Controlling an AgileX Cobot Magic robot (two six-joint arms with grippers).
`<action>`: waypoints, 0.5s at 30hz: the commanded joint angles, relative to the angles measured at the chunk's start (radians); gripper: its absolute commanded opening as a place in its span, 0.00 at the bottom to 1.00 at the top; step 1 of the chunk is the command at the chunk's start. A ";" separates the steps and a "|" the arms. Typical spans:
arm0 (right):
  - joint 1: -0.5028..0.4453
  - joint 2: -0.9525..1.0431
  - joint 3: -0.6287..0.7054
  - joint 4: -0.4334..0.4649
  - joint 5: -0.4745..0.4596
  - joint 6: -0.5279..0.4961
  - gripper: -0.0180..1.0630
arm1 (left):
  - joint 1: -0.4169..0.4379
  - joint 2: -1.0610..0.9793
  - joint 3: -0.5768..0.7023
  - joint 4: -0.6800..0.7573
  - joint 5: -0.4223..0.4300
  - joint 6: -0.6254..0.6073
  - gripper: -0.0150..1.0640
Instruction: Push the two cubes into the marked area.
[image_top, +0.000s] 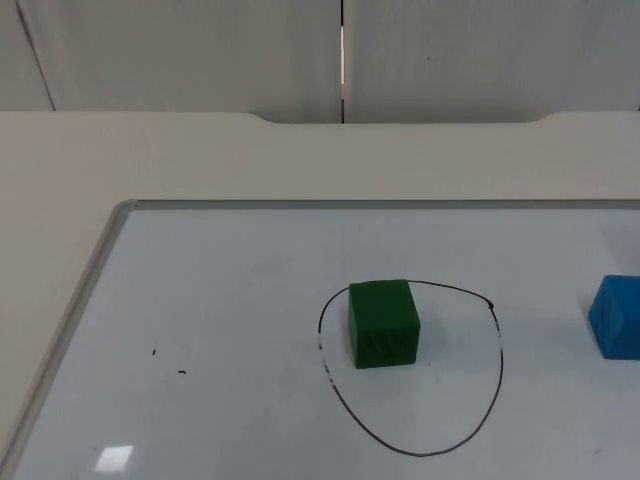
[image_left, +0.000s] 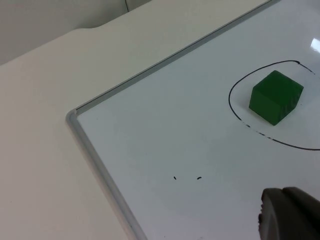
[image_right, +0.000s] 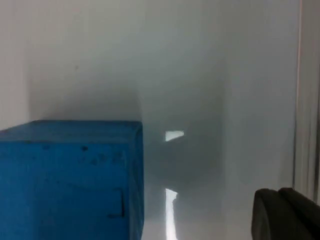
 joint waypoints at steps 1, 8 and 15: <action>-0.002 0.005 0.001 0.019 -0.033 0.000 0.02 | 0.003 -0.006 0.007 0.003 -0.008 -0.009 0.01; 0.000 0.007 0.001 0.041 -0.052 0.000 0.02 | 0.003 -0.046 0.057 -0.019 -0.049 -0.009 0.01; 0.077 0.007 0.001 0.047 -0.088 0.003 0.02 | 0.003 -0.159 0.057 0.014 -0.047 -0.028 0.01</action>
